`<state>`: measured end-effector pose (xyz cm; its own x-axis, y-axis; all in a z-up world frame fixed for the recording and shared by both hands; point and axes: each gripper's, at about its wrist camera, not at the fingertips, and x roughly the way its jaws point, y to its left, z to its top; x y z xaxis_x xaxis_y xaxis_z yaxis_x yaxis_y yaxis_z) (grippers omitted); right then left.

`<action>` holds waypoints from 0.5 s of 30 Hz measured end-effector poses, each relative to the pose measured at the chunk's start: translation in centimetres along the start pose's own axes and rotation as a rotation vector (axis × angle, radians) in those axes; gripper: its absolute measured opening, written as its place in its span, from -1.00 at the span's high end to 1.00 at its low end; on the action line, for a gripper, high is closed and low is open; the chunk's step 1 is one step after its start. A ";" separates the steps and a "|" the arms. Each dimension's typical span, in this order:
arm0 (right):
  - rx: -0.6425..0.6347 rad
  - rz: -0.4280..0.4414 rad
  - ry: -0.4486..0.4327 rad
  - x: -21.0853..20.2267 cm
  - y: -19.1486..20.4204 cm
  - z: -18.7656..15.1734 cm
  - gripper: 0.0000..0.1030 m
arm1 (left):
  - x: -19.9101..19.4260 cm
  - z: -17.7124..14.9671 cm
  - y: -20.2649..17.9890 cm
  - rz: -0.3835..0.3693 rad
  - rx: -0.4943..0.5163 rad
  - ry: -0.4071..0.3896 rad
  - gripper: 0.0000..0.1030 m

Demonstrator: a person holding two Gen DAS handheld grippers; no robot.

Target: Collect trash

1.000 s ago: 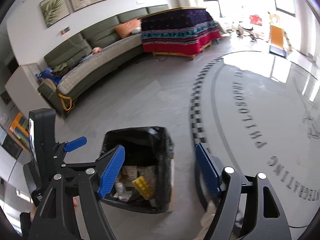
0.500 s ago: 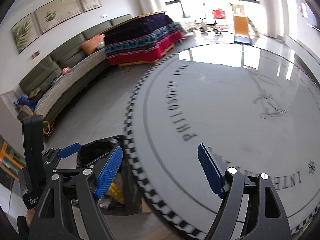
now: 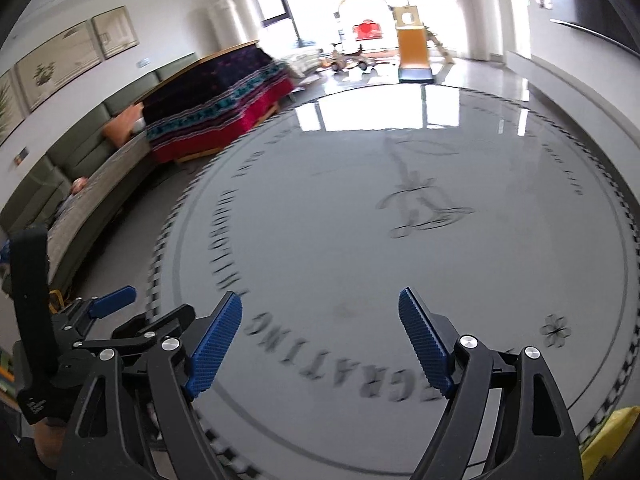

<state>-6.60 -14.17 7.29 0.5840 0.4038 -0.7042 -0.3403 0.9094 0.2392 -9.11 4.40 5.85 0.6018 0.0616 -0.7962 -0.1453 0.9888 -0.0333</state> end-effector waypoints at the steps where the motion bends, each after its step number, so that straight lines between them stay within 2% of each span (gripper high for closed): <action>1: 0.005 -0.011 -0.003 0.1 -0.4 0.1 -0.59 | 0.4 0.5 -0.7 -0.008 0.010 0.001 -0.88; 9: 0.094 -0.130 -0.001 2.2 -7.2 1.0 -0.64 | 3.9 3.5 -5.5 -0.048 0.065 0.010 -0.88; 15: 0.146 -0.171 0.018 3.5 -10.3 0.6 -0.64 | 6.7 4.5 -7.9 -0.041 0.111 0.030 -0.88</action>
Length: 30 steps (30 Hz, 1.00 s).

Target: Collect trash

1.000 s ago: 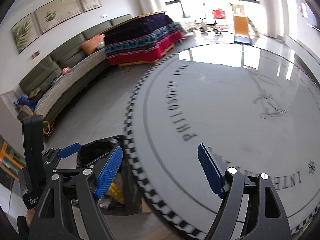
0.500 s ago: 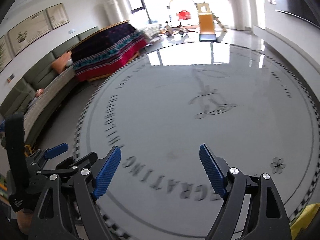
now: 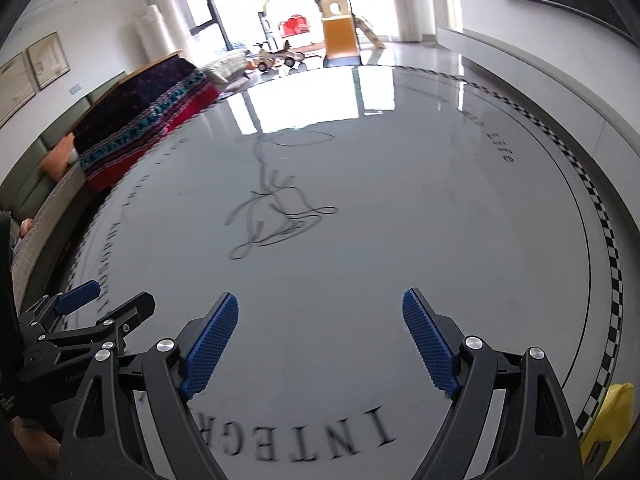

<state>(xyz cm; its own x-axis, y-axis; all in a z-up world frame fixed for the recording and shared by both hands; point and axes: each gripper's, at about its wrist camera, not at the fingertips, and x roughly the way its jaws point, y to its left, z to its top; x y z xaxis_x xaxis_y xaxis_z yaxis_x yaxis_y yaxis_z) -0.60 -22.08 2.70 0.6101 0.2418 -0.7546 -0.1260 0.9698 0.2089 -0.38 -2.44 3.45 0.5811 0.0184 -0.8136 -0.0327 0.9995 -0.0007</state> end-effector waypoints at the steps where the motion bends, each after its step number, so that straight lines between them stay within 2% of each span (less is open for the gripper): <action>1: 0.002 -0.005 0.002 0.3 -0.2 0.0 -0.64 | 0.3 0.1 -0.2 -0.002 0.004 0.000 -0.88; 15: -0.008 -0.096 0.003 3.1 -0.2 0.6 -0.65 | 2.7 0.3 0.2 0.031 -0.008 0.021 -0.88; 20: -0.047 -0.115 0.023 3.7 0.4 0.8 -0.78 | 2.7 0.2 0.3 0.020 -0.025 0.015 -0.88; 23: -0.073 -0.116 0.042 4.1 0.9 0.7 -0.94 | 2.7 0.3 0.4 0.020 -0.025 0.016 -0.88; 30: -0.108 -0.164 0.059 4.4 1.5 0.7 -0.95 | 2.7 0.3 0.4 0.020 -0.025 0.016 -0.88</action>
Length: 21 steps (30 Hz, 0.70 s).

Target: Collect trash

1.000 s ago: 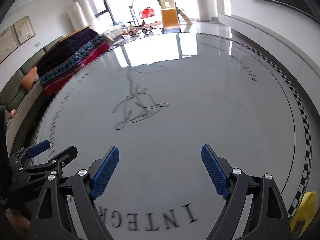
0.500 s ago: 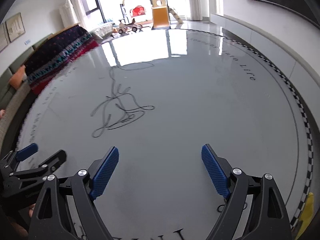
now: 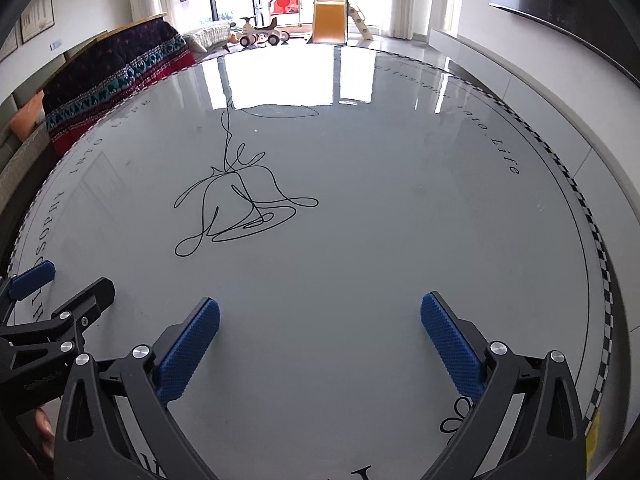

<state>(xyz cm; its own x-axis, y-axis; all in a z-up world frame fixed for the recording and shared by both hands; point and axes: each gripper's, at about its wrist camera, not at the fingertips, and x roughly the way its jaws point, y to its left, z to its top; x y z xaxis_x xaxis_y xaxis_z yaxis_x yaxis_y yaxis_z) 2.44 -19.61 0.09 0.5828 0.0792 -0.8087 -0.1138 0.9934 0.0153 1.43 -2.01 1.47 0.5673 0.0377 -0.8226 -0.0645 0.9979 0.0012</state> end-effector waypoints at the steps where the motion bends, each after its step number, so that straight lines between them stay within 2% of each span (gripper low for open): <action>1: 0.000 0.000 0.000 0.0 0.0 0.0 -0.95 | 0.0 0.0 0.0 0.000 0.000 0.000 -0.88; 21: -0.002 -0.004 0.000 0.0 0.1 0.0 -0.95 | 0.0 0.0 0.0 0.000 0.000 0.000 -0.88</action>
